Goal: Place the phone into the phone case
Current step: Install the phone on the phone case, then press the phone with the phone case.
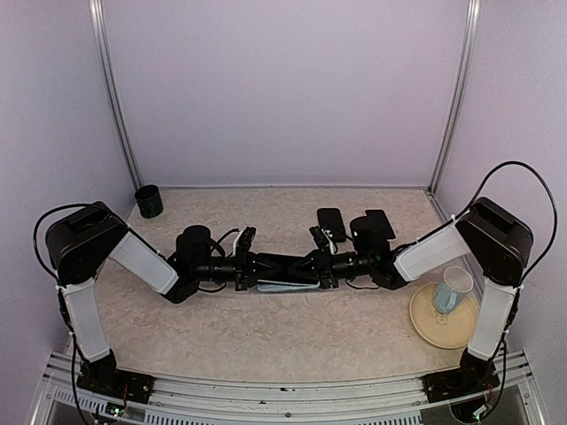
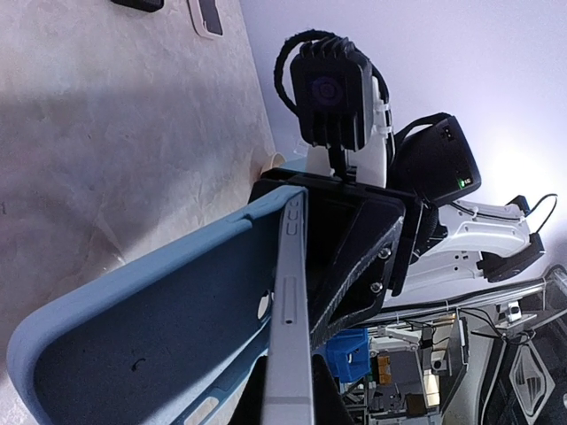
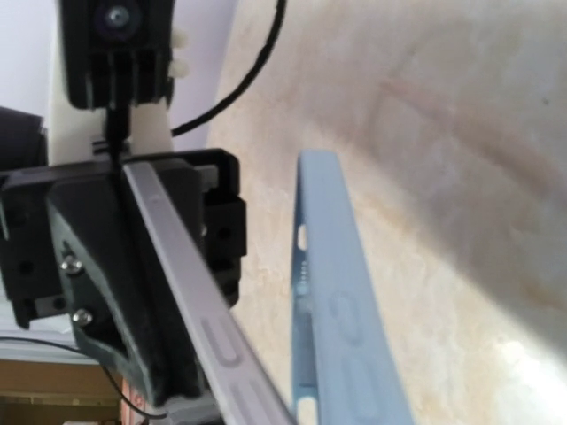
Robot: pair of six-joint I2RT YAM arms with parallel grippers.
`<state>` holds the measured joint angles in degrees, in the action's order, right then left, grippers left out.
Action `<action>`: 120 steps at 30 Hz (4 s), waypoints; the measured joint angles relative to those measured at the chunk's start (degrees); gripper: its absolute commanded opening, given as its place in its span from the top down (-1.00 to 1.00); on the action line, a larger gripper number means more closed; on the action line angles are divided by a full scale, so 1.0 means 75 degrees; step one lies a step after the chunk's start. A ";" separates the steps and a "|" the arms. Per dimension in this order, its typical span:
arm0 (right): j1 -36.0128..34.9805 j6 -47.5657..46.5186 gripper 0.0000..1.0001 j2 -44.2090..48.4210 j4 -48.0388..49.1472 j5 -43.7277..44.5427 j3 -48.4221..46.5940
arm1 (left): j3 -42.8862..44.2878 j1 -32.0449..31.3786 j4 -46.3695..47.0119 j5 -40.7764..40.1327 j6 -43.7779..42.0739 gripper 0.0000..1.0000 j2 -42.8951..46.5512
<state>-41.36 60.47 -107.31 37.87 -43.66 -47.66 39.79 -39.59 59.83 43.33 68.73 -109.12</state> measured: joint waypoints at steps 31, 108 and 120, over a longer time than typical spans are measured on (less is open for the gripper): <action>-0.0061 -0.0204 1.00 0.0452 0.0746 -0.0434 0.0152 | -0.0047 -0.0044 0.0192 0.0216 -0.0035 0.25 0.0399; -0.0052 -0.4156 1.00 0.2498 -0.0501 -0.1880 0.1064 | -0.0507 -0.0268 -0.1058 0.0906 -0.1830 -0.02 0.2649; -0.0064 -0.4470 1.00 0.2538 -0.0743 -0.1781 0.1040 | -0.0507 -0.0265 -0.1122 0.0944 -0.1827 0.20 0.2576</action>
<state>-41.85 26.94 -88.27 32.29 -57.01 -39.86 35.99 -41.58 51.42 50.41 55.02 -89.80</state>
